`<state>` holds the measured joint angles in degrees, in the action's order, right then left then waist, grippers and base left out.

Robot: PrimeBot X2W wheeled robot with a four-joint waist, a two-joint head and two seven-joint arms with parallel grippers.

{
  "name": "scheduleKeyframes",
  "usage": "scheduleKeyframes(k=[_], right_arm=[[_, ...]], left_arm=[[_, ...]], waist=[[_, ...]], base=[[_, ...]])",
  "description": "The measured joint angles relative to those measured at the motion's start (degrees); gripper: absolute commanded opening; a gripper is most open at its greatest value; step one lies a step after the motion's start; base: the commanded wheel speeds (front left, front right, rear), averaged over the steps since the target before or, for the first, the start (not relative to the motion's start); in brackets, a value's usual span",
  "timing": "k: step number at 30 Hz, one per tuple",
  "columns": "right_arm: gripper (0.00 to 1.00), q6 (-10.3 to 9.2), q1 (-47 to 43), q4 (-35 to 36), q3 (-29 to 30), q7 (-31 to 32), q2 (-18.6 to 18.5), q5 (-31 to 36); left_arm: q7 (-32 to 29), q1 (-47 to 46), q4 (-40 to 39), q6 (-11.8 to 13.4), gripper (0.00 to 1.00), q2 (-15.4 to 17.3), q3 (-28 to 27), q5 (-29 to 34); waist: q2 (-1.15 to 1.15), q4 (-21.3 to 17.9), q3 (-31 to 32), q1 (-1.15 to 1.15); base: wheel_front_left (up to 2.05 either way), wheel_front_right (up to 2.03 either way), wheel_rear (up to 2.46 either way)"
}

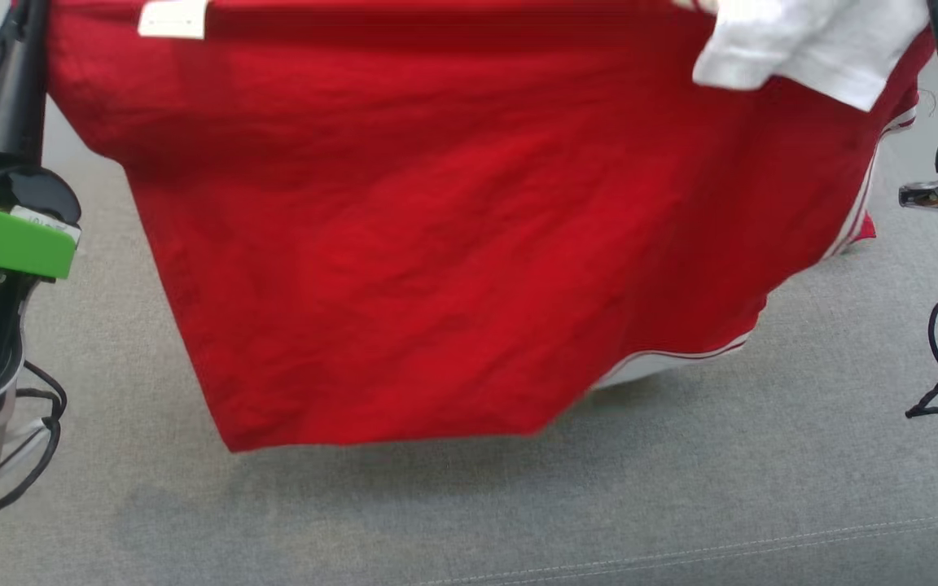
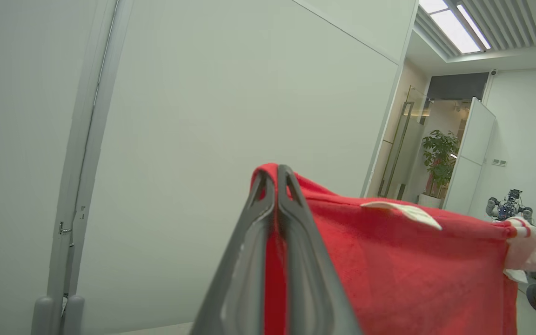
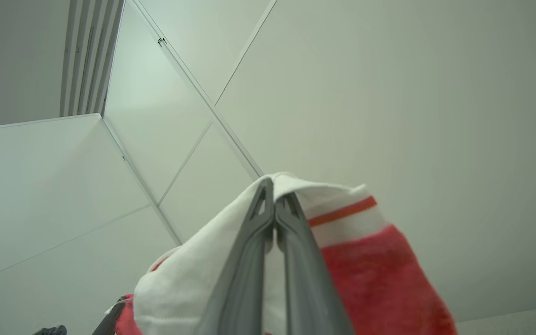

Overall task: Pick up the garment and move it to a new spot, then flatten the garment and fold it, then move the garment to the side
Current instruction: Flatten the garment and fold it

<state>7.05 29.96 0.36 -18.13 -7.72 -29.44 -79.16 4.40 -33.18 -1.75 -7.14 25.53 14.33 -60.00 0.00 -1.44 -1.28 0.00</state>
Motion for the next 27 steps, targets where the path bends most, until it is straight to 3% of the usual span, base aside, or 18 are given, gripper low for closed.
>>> scheduleKeyframes(k=[5,12,17,22,25,27], right_arm=[[0.0,-0.01,-3.18,2.01,0.36,2.03,-1.41,-2.69],[0.0,-0.15,-7.94,7.1,-1.36,6.54,-3.15,-6.24],[0.0,-2.24,-8.17,8.37,-2.93,10.59,-4.43,-8.7],[0.0,-4.7,-6.45,6.58,-5.75,16.29,-5.79,-9.65],[0.0,-5.83,-0.71,4.05,-6.65,19.02,-5.26,-9.92],[0.0,-7.24,7.24,1.03,-6.9,20.87,-3.0,-10.25]], left_arm=[[-5.52,1.79,-1.8,0.0,0.0,1.41,2.37,-4.02],[-13.93,6.35,-4.1,0.0,0.0,6.03,4.09,-9.18],[-20.83,8.37,-3.23,0.9,0.0,9.62,5.49,-11.1],[-27.36,7.44,-0.44,2.68,0.0,10.57,8.06,-12.67],[-30.49,3.39,2.7,4.05,0.0,10.62,9.01,-13.01],[-31.94,-2.87,5.67,5.08,0.0,9.95,9.21,-12.77]], waist=[[0.0,0.12,-0.21,0.0],[0.0,0.11,-1.66,0.0],[0.0,-0.45,-3.44,0.0],[0.0,-1.11,-6.08,0.0],[0.0,-1.48,-8.02,0.0],[0.0,-1.85,-10.09,0.0]], base=[[0.0,0.0,0.0],[0.0,0.0,0.0],[0.0,0.0,0.0],[0.0,0.0,0.0],[0.0,0.0,0.0],[0.0,0.0,0.0]])
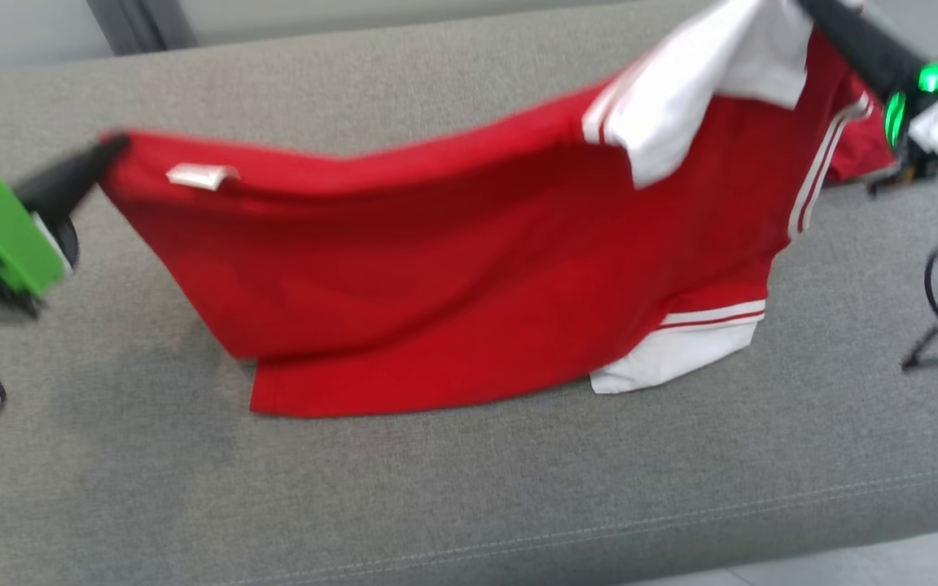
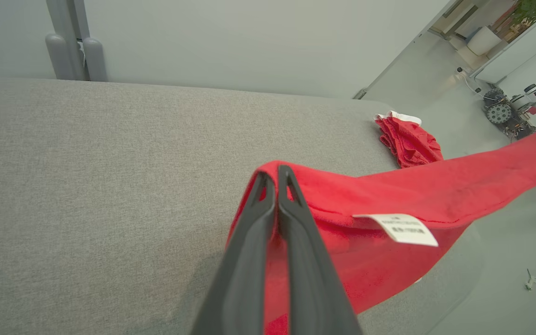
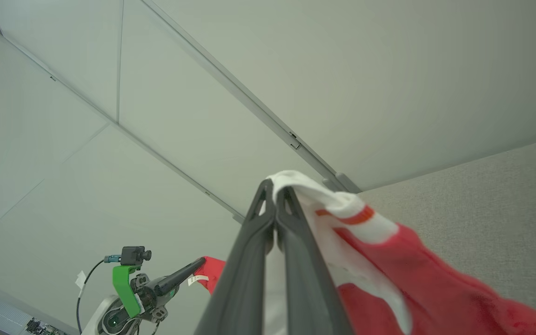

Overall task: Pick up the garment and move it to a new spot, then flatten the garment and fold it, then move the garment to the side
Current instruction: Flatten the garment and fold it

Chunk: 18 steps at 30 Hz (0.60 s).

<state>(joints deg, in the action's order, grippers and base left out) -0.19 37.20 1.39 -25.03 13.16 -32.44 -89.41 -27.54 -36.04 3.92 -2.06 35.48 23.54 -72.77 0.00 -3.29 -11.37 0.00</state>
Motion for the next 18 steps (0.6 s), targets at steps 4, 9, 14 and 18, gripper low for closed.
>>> scheduleKeyframes(k=[4,9,14,18], right_arm=[[0.0,-2.9,11.73,-5.56,2.19,-1.15,5.23,-0.1],[0.0,-4.27,26.81,-9.16,7.33,-7.89,10.85,2.31],[0.0,0.66,32.71,-10.88,7.75,-12.38,13.96,3.96],[0.0,4.43,27.44,-13.25,3.46,-12.03,13.48,5.84]], left_arm=[[2.94,-11.26,3.55,1.27,0.0,-2.82,-2.61,4.09],[13.11,-27.54,3.61,1.54,0.0,-4.66,-9.26,11.2],[19.39,-31.23,5.92,-1.74,0.0,-8.49,-9.38,13.11],[20.28,-23.85,10.11,-3.07,0.0,-10.89,-5.31,12.85]], waist=[[0.0,-0.5,-2.89,0.0],[0.0,-1.04,-6.59,0.0],[0.0,-1.27,-9.38,0.0],[0.0,-0.73,-9.45,0.0]], base=[[0.0,0.0,0.0],[0.0,0.0,0.0],[0.0,0.0,0.0],[0.0,0.0,0.0]])
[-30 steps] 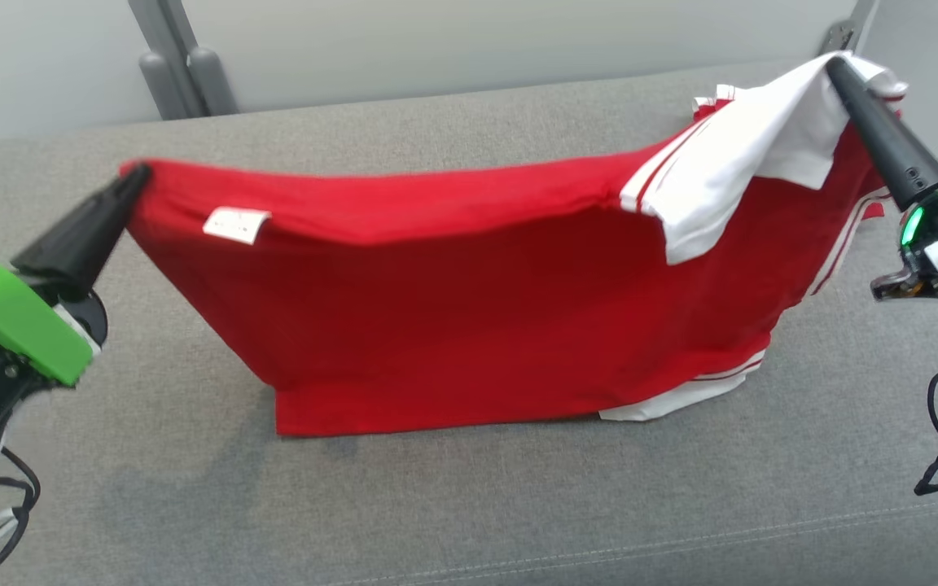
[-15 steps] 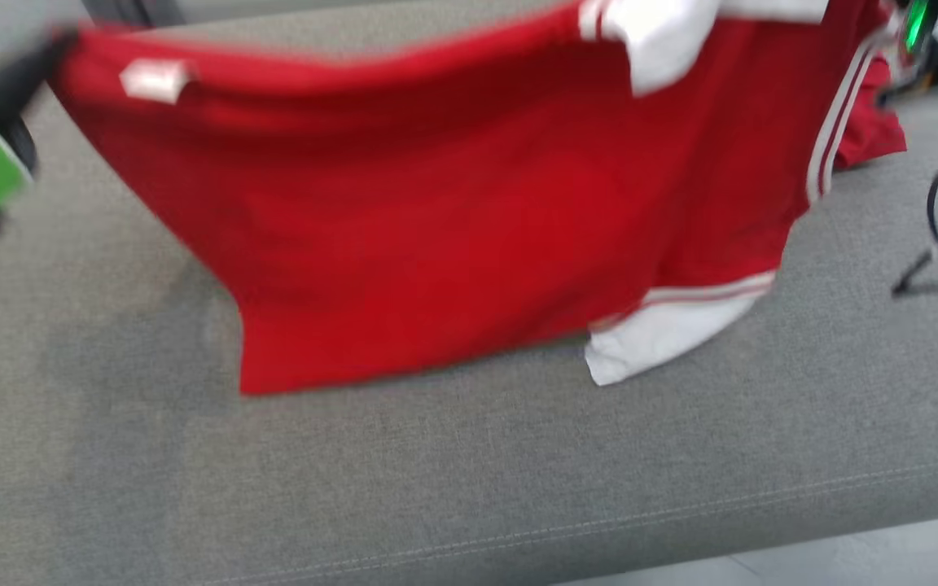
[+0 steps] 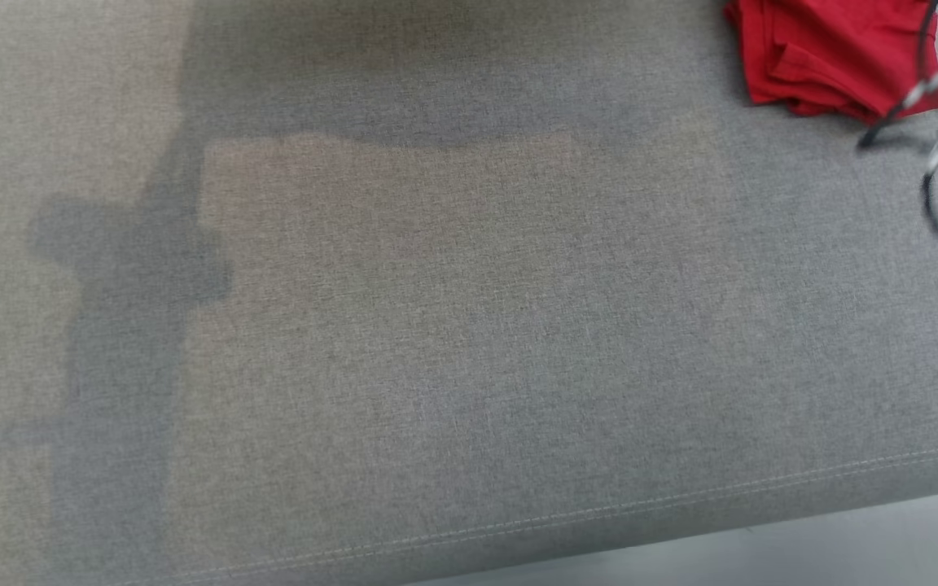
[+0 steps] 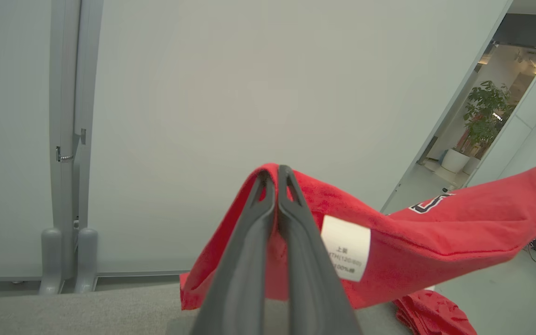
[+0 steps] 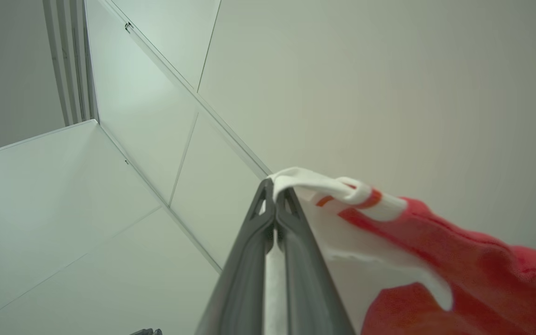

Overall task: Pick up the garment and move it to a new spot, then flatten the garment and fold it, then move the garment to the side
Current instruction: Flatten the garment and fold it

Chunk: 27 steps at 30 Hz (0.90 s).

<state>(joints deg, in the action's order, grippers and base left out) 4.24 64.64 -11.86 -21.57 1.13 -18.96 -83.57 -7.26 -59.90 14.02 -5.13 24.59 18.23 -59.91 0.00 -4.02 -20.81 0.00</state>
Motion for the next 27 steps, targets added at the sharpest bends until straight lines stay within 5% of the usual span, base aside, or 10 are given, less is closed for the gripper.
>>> scheduleKeyframes(k=[2,14,27], right_arm=[[0.0,1.27,-5.64,-1.01,-1.23,0.25,-0.54,-0.07],[0.0,1.4,-40.55,-4.23,-1.09,-1.71,0.22,-8.79],[0.0,2.31,-57.29,-1.47,-0.23,-2.6,-1.12,-12.82]], left_arm=[[0.01,5.88,1.88,-0.65,0.0,-0.05,2.36,0.01],[4.89,35.2,6.31,-1.18,0.0,-2.66,5.78,-4.45],[11.96,47.1,5.42,-1.75,0.0,-4.56,5.14,-6.61]], waist=[[0.0,0.36,0.53,0.0],[0.0,2.06,5.86,0.0],[0.0,0.89,9.82,0.0]], base=[[0.0,0.0,0.0],[0.0,0.0,0.0],[0.0,0.0,0.0]])
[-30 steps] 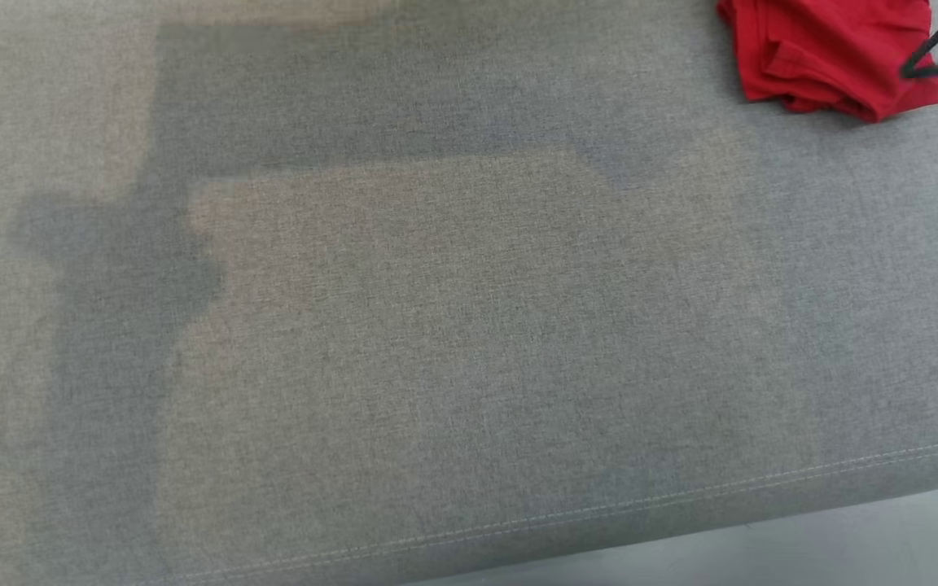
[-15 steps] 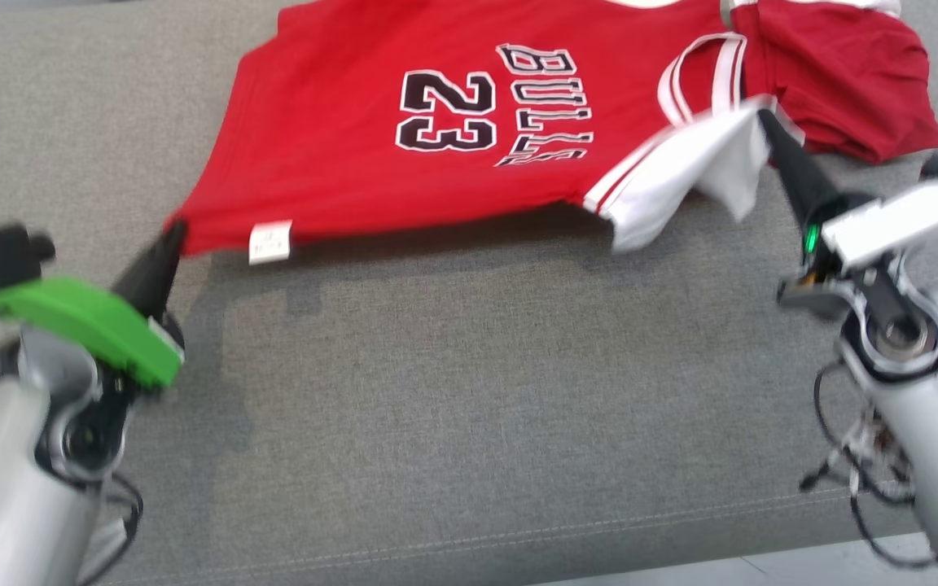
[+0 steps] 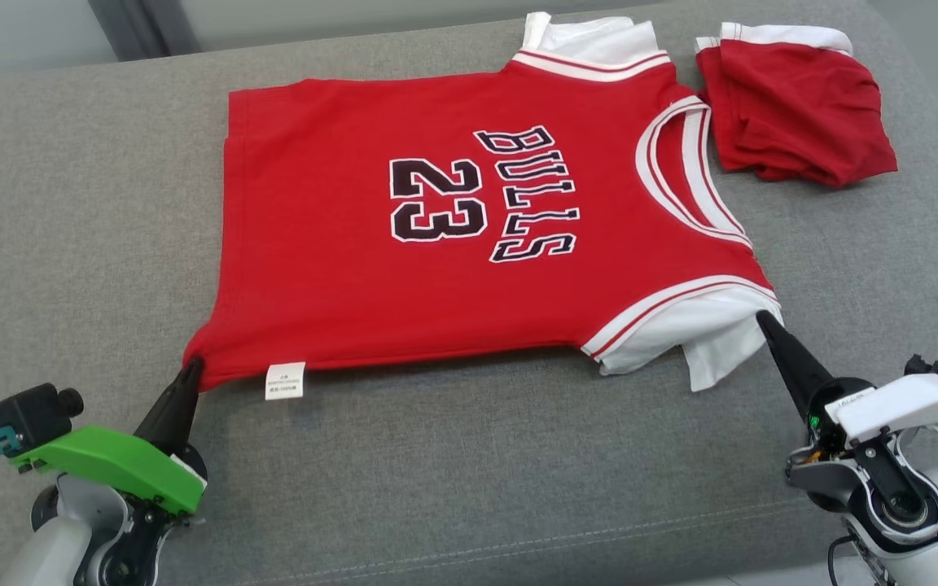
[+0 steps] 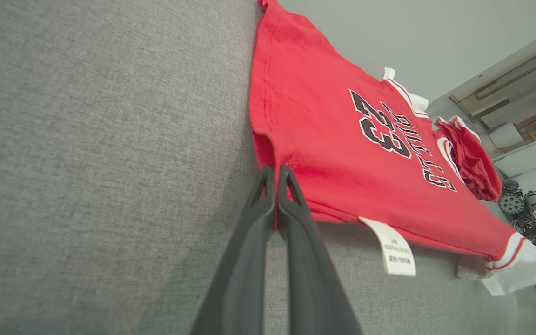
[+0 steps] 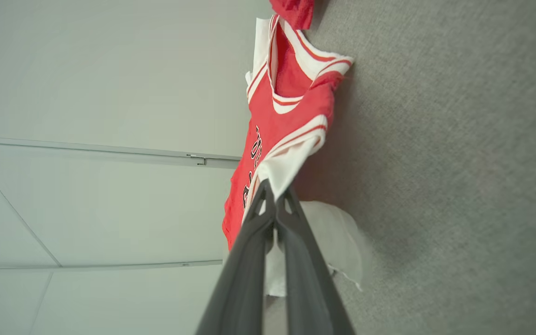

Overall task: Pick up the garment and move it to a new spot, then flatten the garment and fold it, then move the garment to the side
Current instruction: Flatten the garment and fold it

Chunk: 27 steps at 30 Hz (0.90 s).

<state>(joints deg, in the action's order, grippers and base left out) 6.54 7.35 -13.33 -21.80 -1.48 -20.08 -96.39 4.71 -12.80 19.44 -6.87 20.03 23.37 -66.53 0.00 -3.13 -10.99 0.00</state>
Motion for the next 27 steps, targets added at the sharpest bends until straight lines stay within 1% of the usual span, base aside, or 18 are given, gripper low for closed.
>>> scheduleKeyframes(k=[3,10,13,16,20,27], right_arm=[[0.0,0.01,-2.26,2.53,-0.13,1.23,-0.48,-1.63],[0.0,0.22,-6.85,6.61,0.18,3.21,-3.39,-2.69],[0.0,0.27,-8.53,7.38,0.7,3.9,-4.46,-3.42],[0.0,0.49,-10.73,8.08,0.42,5.97,-5.34,-5.41],[0.0,0.49,-12.66,8.45,0.12,6.66,-6.53,-5.44],[0.0,0.51,-12.49,8.01,0.77,6.48,-7.8,-3.49]], left_arm=[[1.33,2.14,-1.33,-0.01,0.0,0.38,-0.05,-0.01],[3.18,6.42,-3.04,-0.14,0.0,1.29,0.51,0.79],[3.7,7.83,-3.1,-0.16,0.0,1.88,1.52,1.82],[4.44,9.04,-3.18,-0.16,0.0,2.04,1.53,2.67],[5.01,9.93,-3.23,-0.18,0.0,2.1,1.63,2.79],[6.06,9.95,-2.78,-0.18,0.0,1.79,2.81,4.42]], waist=[[0.0,0.07,0.34,0.0],[0.0,0.18,0.74,0.0],[0.0,0.25,1.17,0.0],[0.0,0.34,1.72,0.0],[0.0,0.43,2.0,0.0],[0.0,0.24,2.07,0.0]], base=[[0.0,0.0,0.0],[0.0,0.0,0.0],[0.0,0.0,0.0],[0.0,0.0,0.0],[0.0,0.0,0.0],[0.0,0.0,0.0]])
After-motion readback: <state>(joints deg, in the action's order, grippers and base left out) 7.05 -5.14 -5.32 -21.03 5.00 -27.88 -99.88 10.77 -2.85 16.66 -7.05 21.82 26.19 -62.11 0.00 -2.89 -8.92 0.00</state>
